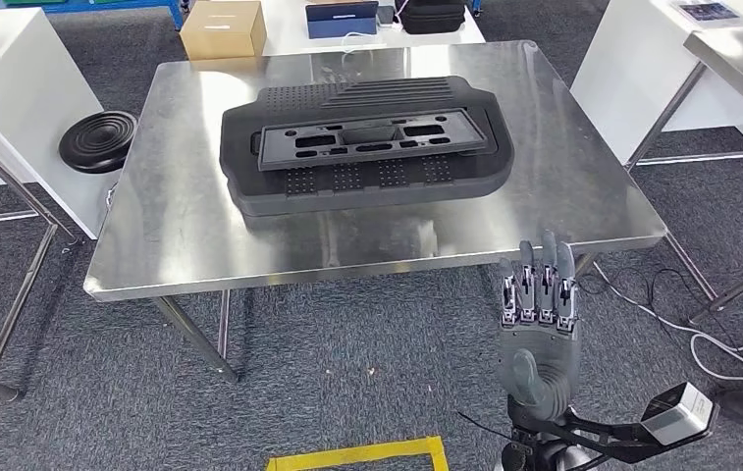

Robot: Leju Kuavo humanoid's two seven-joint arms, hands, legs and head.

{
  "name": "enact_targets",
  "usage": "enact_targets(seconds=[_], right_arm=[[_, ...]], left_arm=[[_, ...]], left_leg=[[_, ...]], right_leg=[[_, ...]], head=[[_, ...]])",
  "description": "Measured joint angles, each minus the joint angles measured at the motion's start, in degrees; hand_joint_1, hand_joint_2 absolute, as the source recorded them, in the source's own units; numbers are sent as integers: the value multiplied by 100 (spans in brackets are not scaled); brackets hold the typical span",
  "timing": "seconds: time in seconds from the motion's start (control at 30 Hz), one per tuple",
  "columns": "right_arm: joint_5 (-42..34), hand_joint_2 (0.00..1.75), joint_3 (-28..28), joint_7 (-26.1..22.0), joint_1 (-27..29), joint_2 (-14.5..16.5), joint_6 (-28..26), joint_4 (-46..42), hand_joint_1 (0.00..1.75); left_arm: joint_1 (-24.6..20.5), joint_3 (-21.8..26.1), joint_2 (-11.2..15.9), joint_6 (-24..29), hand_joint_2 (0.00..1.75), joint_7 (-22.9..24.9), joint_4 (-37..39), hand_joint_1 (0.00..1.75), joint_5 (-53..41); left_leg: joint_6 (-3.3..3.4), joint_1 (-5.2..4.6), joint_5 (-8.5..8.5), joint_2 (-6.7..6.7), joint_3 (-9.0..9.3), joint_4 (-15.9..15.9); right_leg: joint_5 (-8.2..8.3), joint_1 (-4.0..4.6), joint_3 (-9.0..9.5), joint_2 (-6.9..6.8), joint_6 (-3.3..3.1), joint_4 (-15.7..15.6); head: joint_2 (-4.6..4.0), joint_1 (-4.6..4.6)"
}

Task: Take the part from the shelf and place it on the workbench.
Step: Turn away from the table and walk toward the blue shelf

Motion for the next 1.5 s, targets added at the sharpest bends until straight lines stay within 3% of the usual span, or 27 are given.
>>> enact_targets(seconds=[0.07, 0.1, 0.13, 0.2, 0.27, 0.3, 0.4, 0.43, 0.5, 0.57, 0.63, 0.67, 0.73, 0.77, 0.83, 0.9, 0.93, 0.97, 1.0, 1.07, 1.1, 1.17, 1.23, 1.3, 1.37, 1.43, 1.5], right_arm=[[2, 175, 1, 16, -1, -3, -30, 46, 0], [2, 175, 1, 22, -1, -5, -39, 68, 0], [2, 175, 0, 27, -1, -6, -50, 89, 0], [2, 175, -1, 34, -1, -8, -67, 120, 0], [2, 175, -3, 39, -4, -11, -77, 134, 0], [2, 175, -3, 43, -7, -12, -81, 136, 0], [2, 175, -4, 51, -13, -19, -86, 139, 0], [2, 175, -4, 52, -13, -24, -88, 140, 0], [2, 175, -4, 54, -14, -36, -91, 144, 0], [2, 175, -4, 54, -15, -51, -100, 149, 0], [2, 175, -4, 55, -14, -66, -115, 160, 0], [2, 175, -4, 55, -15, -71, -120, 165, 0], [1, 175, -4, 54, -24, -79, -128, 170, 0], [0, 175, -4, 54, -34, -82, -132, 170, 0], [-2, 175, -5, 55, -46, -87, -138, 171, 0], [-1, 175, -7, 56, -46, -93, -141, 174, 0], [1, 175, -8, 56, -52, -95, -143, 175, 0], [5, 175, -9, 56, -52, -95, -149, 177, 0], [18, 175, -10, 56, -51, -95, -162, 178, 0], [82, 175, -12, 57, -44, -95, -230, 186, 0], [137, 175, -13, 64, -40, -96, -286, 195, 0], [271, 175, -13, 98, -28, -101, -430, 231, 0], [404, 175, -13, 158, -10, -109, -586, 298, 0], [534, 175, -13, 224, 0, -117, -745, 402, 0], [672, 175, -12, 286, 14, -134, -929, 554, 0], [773, 175, -14, 341, 36, -167, -1117, 746, 0], [844, 175, -26, 397, 51, -202, -1285, 970, 0]], left_arm=[[1, 0, 1, 4, 0, 5, 0, 0, -7], [1, 0, 1, 6, 0, 7, 0, 0, -10], [0, -1, 2, 7, 0, 8, 0, 0, -15], [-3, -1, 5, 11, 0, 11, 0, 0, -27], [-14, -1, 4, 16, 0, 12, 0, 0, -45], [-16, -1, 3, 17, 0, 12, 0, 0, -52], [-10, -1, 3, 22, 0, 14, 2, 0, -56], [-12, -1, 4, 23, 0, 16, 3, 0, -56], [-21, 1, 6, 27, 0, 18, 3, 0, -58], [-27, 2, 8, 31, 0, 18, 2, 0, -61], [-27, 1, 7, 31, 0, 16, 2, 0, -65], [-27, 0, 5, 31, 0, 13, 2, 0, -67], [-28, -1, -2, 31, 0, 5, 2, 0, -70], [-28, 0, -5, 31, 0, 1, 2, 0, -70], [-28, 0, -8, 31, 0, -9, 2, 0, -72], [-24, 0, -9, 31, 0, -13, 3, 0, -72], [-21, 1, -9, 31, 0, -12, 3, 0, -72], [-16, 1, -9, 31, 0, -12, 3, 0, -74], [-9, 2, -7, 31, 0, -12, 4, 0, -79], [-5, 0, -6, 31, 0, -13, 4, 0, -98], [-5, 0, -7, 31, 0, -14, 4, 0, -108], [-6, -1, -4, 32, 0, -14, 4, 0, -120], [-12, -1, 2, 39, 0, -14, 4, 0, -123], [-23, 0, -1, 46, 0, -15, 4, 0, -128], [-28, 1, -3, 47, 0, -15, 6, 0, -140], [-26, 3, -1, 50, 0, -14, 7, 0, -158], [-28, 4, 2, 60, 0, -14, 7, 0, -176]], left_leg=[[-60, 24, -527, 2, -102, 722], [-86, 36, -598, 3, -99, 1000], [-108, 52, -541, 3, -22, 1119], [-141, 91, -284, 4, 428, 745], [-152, 91, -285, -16, 981, -6], [-139, 78, -338, -28, 1128, -262], [11, 36, -310, -28, 1070, -406], [89, 34, -257, -16, 1011, -414], [223, 42, -129, 7, 870, -430], [270, 32, 7, 12, 689, -426], [268, 25, 143, 21, 509, -423], [259, 24, 210, 24, 426, -422], [230, 23, 334, 22, 293, -421], [205, 17, 393, 20, 246, -419], [140, 15, 522, 22, 218, -455], [63, 24, 638, 21, 218, -521], [32, 29, 598, 16, 195, -509], [6, 32, 440, 11, 160, -415], [-14, 37, 165, 6, 104, -194], [-50, 47, -460, 5, -22, 541], [-70, 53, -613, 5, -53, 895], [-103, 77, -500, 6, 111, 1109], [-133, 111, -288, 3, 628, 545], [-147, 111, -346, -27, 1072, -122], [-104, 75, -418, -56, 1143, -330], [22, 59, -340, -41, 1048, -351], [175, 60, -213, -13, 916, -377]], right_leg=[[126, 1, -131, -12, -23, 10], [185, -1, -201, -18, -13, 23], [241, -6, -277, -22, 5, 45], [325, -32, -442, -23, 65, 120], [383, -34, -588, -24, 146, 211], [416, -29, -635, -28, 188, 245], [510, -32, -724, -29, 308, 266], [450, -37, -783, -21, 321, 317], [81, -42, -989, -1, 287, 721], [-372, -40, -1225, 9, 257, 1468], [-486, -39, -1228, 11, 320, 1911], [-402, -38, -1073, 11, 371, 1827], [-205, -29, -488, 11, 412, 1107], [-193, -11, -163, 12, 385, 642], [-227, 28, 161, 19, 306, 100], [-164, 29, 116, 25, 232, 27], [-116, 6, 87, 24, 188, 10], [-55, -20, 40, 17, 129, -1], [10, -48, -13, 9, 82, -10], [130, -45, -128, 0, 25, -3], [190, -42, -193, -3, 27, 8], [292, -45, -343, -3, 58, 59], [349, -59, -505, -3, 104, 159], [390, -42, -638, -5, 164, 271], [461, -26, -716, -7, 257, 311], [477, -34, -777, -1, 338, 329], [190, -44, -931, 10, 321, 595]], head=[[0, -17], [0, -16], [0, -18], [1, -20], [1, -21], [1, -19], [0, -18], [0, -14], [0, 8], [0, 25], [0, 25], [0, 25], [0, 25], [1, 22], [1, 16], [0, 14], [1, 14], [1, 3], [1, -10], [1, -31], [1, -35], [1, -37], [0, -39], [0, -43], [0, -47], [0, -48], [0, -30]])
